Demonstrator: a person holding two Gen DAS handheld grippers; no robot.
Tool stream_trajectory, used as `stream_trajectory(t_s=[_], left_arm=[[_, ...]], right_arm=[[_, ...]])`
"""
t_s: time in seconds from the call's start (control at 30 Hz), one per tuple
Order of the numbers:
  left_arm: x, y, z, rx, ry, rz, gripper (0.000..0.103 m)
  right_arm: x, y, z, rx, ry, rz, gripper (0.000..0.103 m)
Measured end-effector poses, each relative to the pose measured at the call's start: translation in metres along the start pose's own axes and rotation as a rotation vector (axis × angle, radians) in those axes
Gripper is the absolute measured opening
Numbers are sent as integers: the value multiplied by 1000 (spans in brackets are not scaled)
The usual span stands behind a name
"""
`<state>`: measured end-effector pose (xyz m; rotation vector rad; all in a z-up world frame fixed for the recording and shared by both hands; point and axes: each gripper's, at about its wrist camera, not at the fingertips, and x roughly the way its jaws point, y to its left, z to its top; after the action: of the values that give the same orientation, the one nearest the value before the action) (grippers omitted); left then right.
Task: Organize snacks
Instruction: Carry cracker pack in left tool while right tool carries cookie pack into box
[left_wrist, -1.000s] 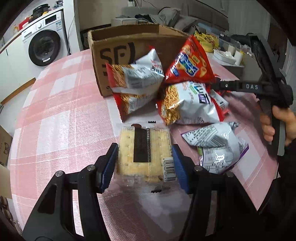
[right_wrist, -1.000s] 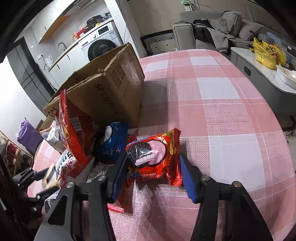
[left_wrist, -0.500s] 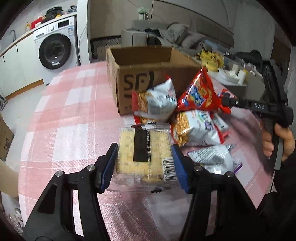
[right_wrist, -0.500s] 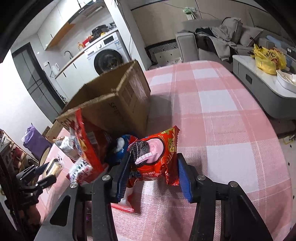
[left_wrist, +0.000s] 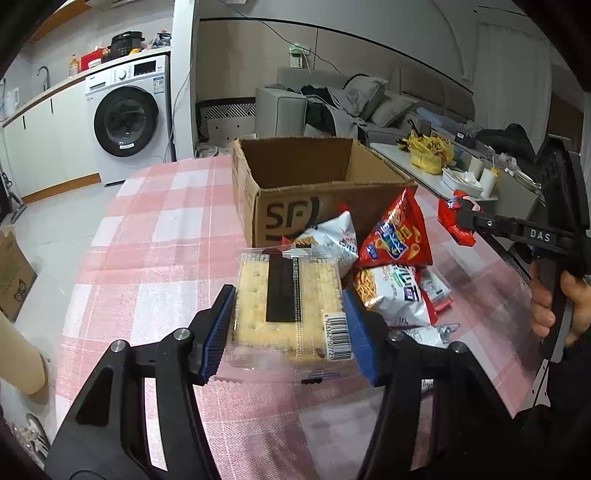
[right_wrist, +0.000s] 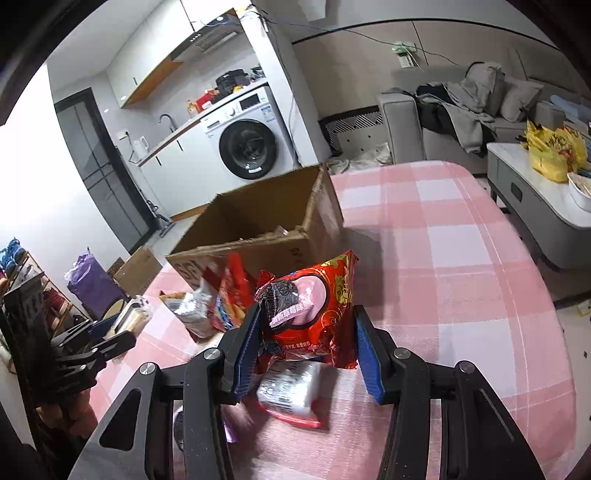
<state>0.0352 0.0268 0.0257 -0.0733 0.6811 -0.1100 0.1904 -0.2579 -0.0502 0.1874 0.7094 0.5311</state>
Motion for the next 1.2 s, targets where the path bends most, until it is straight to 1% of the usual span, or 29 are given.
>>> stream_trajectory(t_s=[0.17, 0.47, 0.73, 1.0, 1.2], left_arm=[[-7, -1, 13, -2, -32, 15, 55], [-13, -1, 48, 2, -87, 50, 55], [-9, 0, 79, -11, -128, 50, 55], [10, 2, 109, -29, -143, 37, 55], [33, 1, 125, -35, -139, 30, 55]], right_arm=[[-7, 11, 10, -19, -20, 21, 48], [-8, 30, 29, -63, -42, 46, 49], [-2, 39, 51, -79, -63, 60, 48], [11, 41, 69, -74, -76, 61, 49], [24, 38, 78, -65, -68, 71, 48]])
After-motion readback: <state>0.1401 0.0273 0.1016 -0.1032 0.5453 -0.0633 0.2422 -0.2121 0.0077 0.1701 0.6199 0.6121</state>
